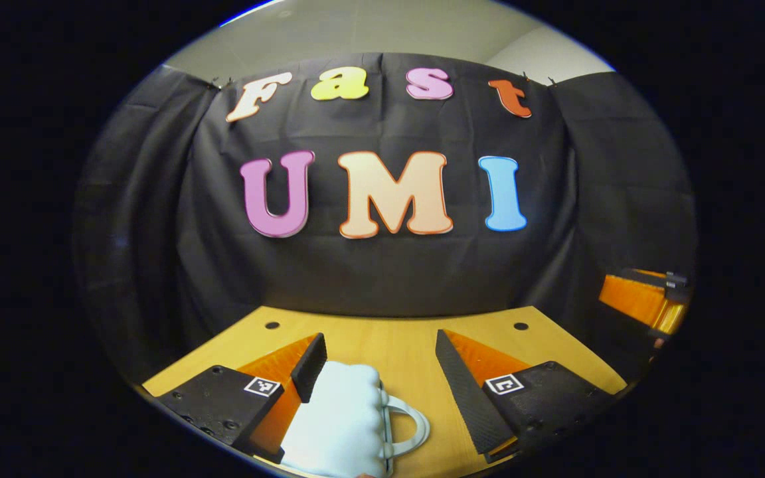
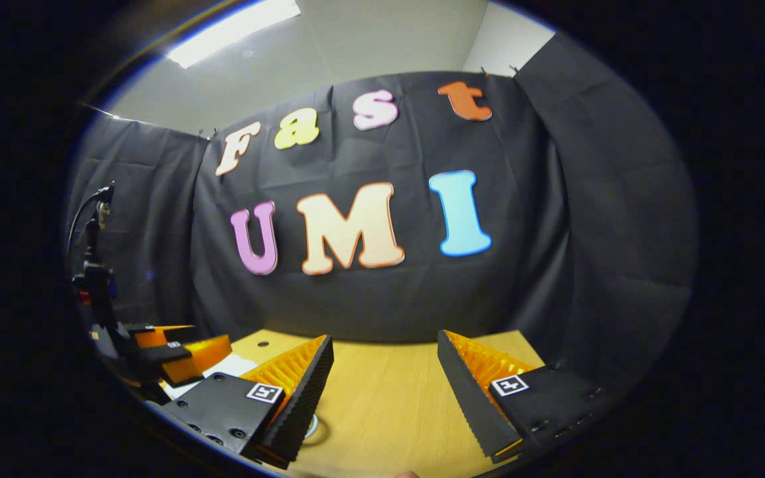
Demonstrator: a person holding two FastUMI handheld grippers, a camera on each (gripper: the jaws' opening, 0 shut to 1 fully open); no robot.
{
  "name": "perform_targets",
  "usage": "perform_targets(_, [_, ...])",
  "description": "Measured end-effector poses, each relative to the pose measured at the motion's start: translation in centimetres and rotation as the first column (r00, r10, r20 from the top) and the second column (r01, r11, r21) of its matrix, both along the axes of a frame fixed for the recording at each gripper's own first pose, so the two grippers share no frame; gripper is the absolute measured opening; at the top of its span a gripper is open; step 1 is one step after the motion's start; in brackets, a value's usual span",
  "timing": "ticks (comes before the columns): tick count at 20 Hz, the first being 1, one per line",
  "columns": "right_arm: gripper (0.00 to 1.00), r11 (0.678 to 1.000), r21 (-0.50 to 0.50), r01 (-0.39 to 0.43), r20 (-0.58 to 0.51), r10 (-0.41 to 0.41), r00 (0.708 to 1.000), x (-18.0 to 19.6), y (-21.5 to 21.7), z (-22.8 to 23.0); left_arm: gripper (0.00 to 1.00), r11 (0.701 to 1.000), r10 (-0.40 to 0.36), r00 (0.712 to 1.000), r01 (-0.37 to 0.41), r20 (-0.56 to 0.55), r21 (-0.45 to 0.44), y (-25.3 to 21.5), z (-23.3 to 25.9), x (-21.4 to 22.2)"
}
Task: First open the suitcase, pack the skin care products into it, and then close the suitcase.
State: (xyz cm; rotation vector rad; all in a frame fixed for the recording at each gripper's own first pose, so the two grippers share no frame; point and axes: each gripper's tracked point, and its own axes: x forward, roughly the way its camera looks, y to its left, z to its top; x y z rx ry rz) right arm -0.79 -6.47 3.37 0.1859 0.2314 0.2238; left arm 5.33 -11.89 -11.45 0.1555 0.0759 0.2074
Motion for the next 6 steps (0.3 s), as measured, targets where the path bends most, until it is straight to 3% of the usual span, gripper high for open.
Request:
perform_targets(2, [0.97, 1.000, 0.006, 0.014, 0.096, -0.015, 0.995, 0.2, 0.5, 3.3, 1.00, 0.999, -0.044, 0.998, 0.043, 0.042, 0.026, -1.4, 1.9, -0.1])
perform_targets(3, [0.97, 1.000, 0.004, 0.022, 0.122, -0.022, 0.992, 0.2, 0.9, 4.4, 0.95, 0.997, -0.072, 0.997, 0.071, 0.029, 0.037, -2.0, 2.2, -0.1])
perform_targets(6, [0.97, 0.999, 0.001, 0.035, 0.170, -0.035, 0.985, -1.0, 1.7, 6.6, 1.00, 0.993, -0.108, 0.994, 0.107, 0.022, 0.047, -1.8, 3.3, 0.1])
